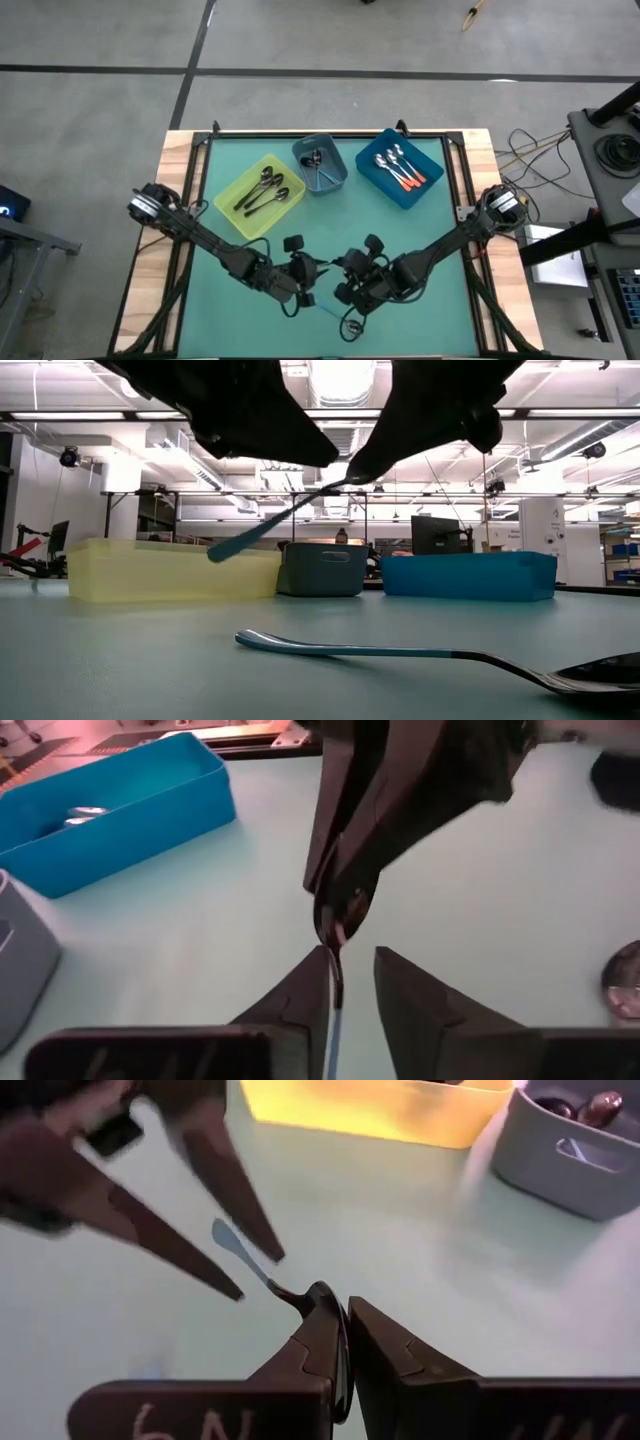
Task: Sort silverware by color (type)
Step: Put the blue spoon into the dark blue bin
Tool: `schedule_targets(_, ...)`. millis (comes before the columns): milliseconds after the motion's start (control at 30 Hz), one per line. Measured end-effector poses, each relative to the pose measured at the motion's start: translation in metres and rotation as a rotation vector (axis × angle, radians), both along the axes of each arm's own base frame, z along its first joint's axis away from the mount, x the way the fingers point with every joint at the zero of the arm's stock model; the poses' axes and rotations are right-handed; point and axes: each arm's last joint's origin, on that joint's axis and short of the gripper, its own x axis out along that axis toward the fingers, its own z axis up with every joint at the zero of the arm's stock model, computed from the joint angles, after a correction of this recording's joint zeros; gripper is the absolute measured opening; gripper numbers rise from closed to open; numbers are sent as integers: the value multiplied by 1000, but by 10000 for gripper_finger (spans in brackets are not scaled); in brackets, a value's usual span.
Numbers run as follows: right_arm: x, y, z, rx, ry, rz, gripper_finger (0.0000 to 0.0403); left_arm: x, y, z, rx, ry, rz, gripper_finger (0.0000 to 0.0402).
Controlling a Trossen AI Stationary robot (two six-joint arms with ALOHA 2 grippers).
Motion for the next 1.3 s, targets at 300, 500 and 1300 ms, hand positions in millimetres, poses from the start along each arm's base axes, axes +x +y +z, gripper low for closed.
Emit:
schedule_targets(300, -3, -6, 19, -114, 151, 92, 11, -6, 1, 10, 9, 74, -136, 118)
schedule_targets(500, -3, -8, 42, -184, 231, 145, 11, -9, 11, 6, 46, 158, -123, 147)
schedule_targets(1300, 6, -6, 58, -353, 299, 384, 11, 1, 37, -7, -23, 67, -158, 166)
